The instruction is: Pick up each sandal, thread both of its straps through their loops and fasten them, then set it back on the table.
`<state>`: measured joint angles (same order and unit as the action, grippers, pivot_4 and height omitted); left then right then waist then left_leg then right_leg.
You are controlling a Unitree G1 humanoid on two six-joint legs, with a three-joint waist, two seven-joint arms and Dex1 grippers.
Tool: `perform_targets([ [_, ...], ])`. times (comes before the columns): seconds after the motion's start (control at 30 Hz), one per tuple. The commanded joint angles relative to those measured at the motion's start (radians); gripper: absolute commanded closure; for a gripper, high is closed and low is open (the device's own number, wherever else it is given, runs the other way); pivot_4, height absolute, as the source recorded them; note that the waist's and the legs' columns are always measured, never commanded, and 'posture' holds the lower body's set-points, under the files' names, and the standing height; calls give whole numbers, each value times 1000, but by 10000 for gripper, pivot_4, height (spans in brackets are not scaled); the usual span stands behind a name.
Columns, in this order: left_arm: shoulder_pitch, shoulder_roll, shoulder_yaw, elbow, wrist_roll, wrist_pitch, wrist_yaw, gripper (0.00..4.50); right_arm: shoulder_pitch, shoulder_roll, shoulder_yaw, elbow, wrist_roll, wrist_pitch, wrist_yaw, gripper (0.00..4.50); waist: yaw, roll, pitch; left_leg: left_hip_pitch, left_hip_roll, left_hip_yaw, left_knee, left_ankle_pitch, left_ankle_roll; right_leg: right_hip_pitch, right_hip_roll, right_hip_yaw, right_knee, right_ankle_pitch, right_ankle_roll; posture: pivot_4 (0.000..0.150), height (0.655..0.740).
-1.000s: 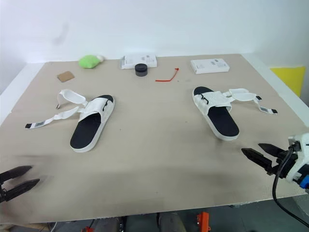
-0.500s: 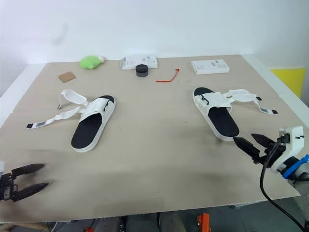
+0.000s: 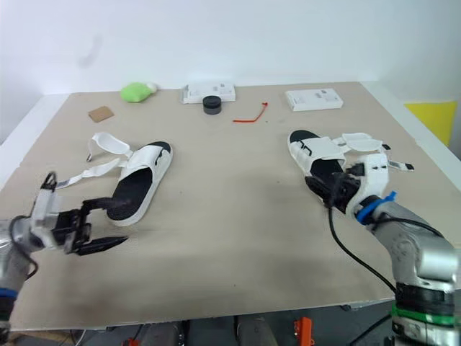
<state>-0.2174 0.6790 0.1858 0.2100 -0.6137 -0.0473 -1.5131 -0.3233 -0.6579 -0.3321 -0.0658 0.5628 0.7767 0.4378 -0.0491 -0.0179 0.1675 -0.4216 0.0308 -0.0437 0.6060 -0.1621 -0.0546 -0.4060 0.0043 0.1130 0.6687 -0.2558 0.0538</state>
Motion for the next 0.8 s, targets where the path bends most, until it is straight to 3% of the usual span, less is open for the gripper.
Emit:
perform_targets([
  [0.03, -57, -34, -39, -17, 26, 15, 36, 172, -96, 10, -5, 87, -35, -11, -45, 0, -1, 0, 0, 0, 0, 0, 0, 0, 0, 0, 1, 0, 0, 0, 0, 1500, 7400],
  [0.17, -166, -97, -141, -251, 32, 207, 233, 172, -172, 37, 25, 174, -52, -26, -24, 0, 1, -2, 1, -2, 0, -2, 0, 0, 0, 0, 2, 1, 0, 0, 1, 1500, 7400],
  [0.33, -199, -131, -187, -400, 24, 343, 373, 172, -206, 90, 76, 209, -75, -49, 4, 0, -8, -1, 1, -3, 0, -3, 1, 0, 1, 0, 3, 1, 0, 0, 2, 1500, 7400],
  [0.6, -274, -209, -225, -501, 3, 473, 524, 172, -308, 139, 148, 389, -198, -197, -13, 0, -24, -1, 1, -2, 1, -3, 5, 0, 3, 1, 4, 1, 0, 4, 3, 1500, 7400],
  [0.8, -309, -183, -230, -542, -12, 584, 561, 172, -372, 159, 158, 458, -214, -260, 29, 0, -26, -1, 1, -3, 0, -3, 6, 1, 4, 1, 4, 2, 0, 5, 4, 1500, 7400],
])
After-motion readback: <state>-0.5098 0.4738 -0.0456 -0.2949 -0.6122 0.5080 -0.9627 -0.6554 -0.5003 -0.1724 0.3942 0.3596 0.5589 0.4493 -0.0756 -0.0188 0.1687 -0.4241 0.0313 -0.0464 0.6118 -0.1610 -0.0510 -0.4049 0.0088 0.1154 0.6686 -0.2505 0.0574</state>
